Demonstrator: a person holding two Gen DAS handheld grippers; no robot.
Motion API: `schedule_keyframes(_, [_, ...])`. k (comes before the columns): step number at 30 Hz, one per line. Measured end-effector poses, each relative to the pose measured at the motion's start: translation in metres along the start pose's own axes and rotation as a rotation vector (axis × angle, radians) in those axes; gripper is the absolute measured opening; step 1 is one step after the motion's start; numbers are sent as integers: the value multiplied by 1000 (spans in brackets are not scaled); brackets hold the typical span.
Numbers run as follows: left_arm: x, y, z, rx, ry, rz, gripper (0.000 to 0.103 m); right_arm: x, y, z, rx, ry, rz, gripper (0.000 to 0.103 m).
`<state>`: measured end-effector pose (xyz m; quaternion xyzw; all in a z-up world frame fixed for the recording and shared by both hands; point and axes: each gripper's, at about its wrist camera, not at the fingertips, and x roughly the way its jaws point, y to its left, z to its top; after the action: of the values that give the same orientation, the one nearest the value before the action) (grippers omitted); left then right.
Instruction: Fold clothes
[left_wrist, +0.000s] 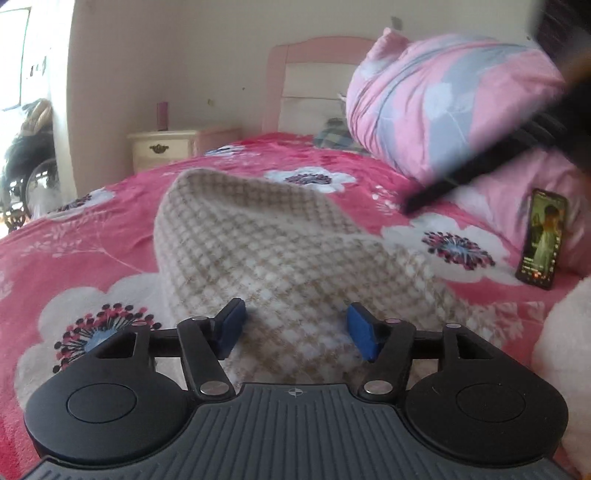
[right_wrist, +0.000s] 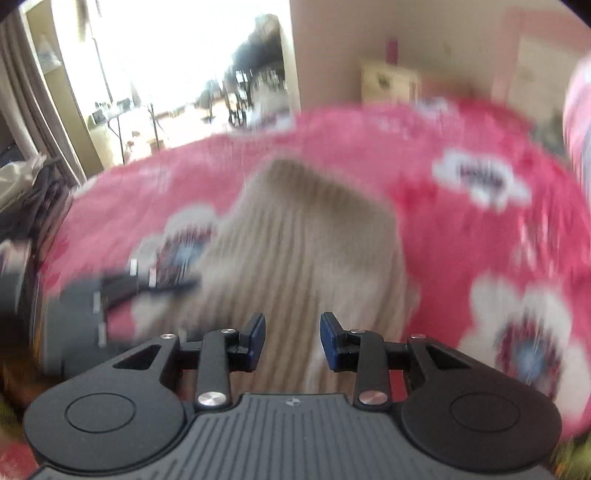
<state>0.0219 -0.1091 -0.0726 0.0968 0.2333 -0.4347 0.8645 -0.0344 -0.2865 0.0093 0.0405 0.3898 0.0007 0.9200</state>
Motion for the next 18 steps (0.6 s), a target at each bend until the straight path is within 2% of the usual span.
schedule_keyframes(2, [-2,2,-1,-4,-10,-9,61,20,1,8,-35,16,-31,35])
schedule_keyframes(5, [-11,5,1,3,-68,-29,58,71,-4,-22,-86,189,-110,35])
schedule_keyframes(7, [-16,6,-1,-10,-133,-41,59,85,-10,-42,-101,229,-114,35])
schedule_keyframes(8, [-17,7,-2,-25,-164,-51,59,83,-9,-35,-114,249,-116,35])
schedule_keyframes(11, [0,8,-12,-98,-119,-111,58,78,-6,-5,-138,319,-118,35])
schedule_keyframes(13, [0,1,-20,-92,-146,-107,61,70,2,22,-174,299,-126,35])
schedule_keyframes(16, [-2,4,-24,-146,-160,-135,62,60,23,73,-232,168,-73,35])
schedule_keyframes(18, [-2,10,-26,-185,-171,-161,63,69,39,105,-279,86,-26,35])
